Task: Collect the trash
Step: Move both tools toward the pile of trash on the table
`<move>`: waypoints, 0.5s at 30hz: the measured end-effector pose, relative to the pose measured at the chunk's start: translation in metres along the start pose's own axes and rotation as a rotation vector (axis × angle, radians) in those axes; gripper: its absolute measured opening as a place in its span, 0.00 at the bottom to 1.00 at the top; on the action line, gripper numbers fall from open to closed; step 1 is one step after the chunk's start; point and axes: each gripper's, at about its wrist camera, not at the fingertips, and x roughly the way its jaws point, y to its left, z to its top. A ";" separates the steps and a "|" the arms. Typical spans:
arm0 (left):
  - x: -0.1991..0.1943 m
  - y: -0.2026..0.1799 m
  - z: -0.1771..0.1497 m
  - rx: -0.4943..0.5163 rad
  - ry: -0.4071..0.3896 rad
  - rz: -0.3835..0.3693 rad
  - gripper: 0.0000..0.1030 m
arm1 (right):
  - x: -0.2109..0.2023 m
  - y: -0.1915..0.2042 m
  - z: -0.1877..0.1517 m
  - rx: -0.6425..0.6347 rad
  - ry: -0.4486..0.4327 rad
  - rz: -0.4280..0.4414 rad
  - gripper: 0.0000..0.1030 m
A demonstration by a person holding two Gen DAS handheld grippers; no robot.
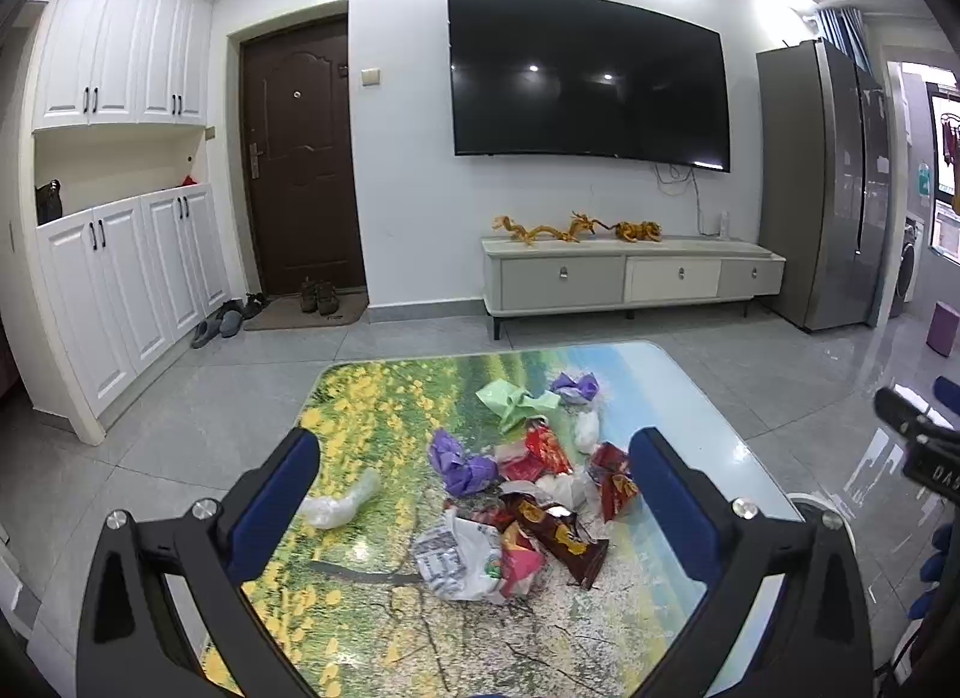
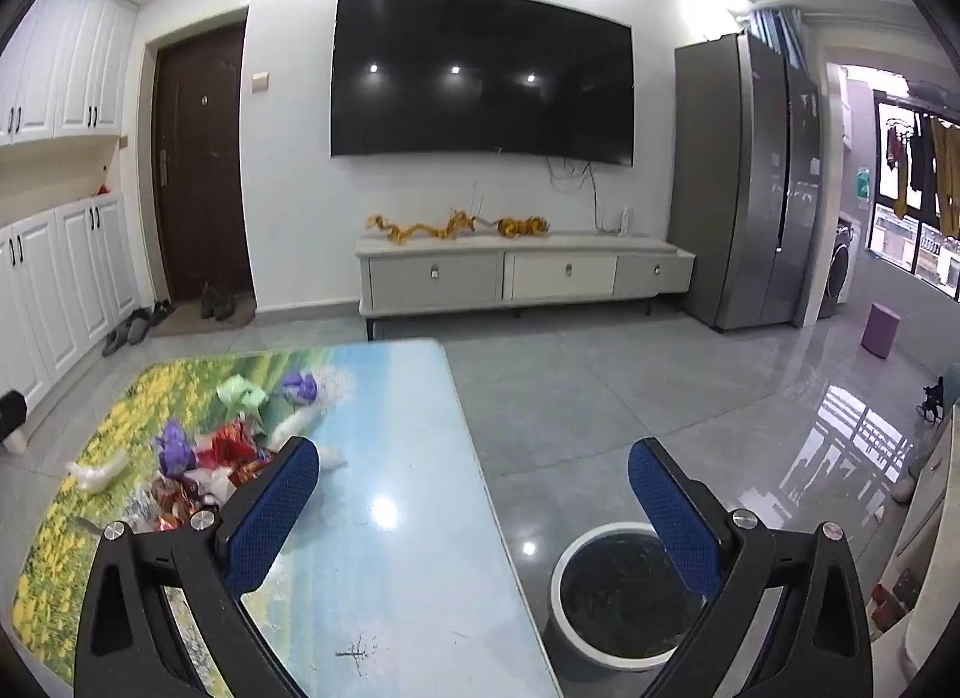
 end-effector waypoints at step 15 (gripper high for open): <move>0.002 0.033 0.012 -0.012 -0.037 0.076 1.00 | -0.014 -0.002 0.009 0.026 -0.083 0.023 1.00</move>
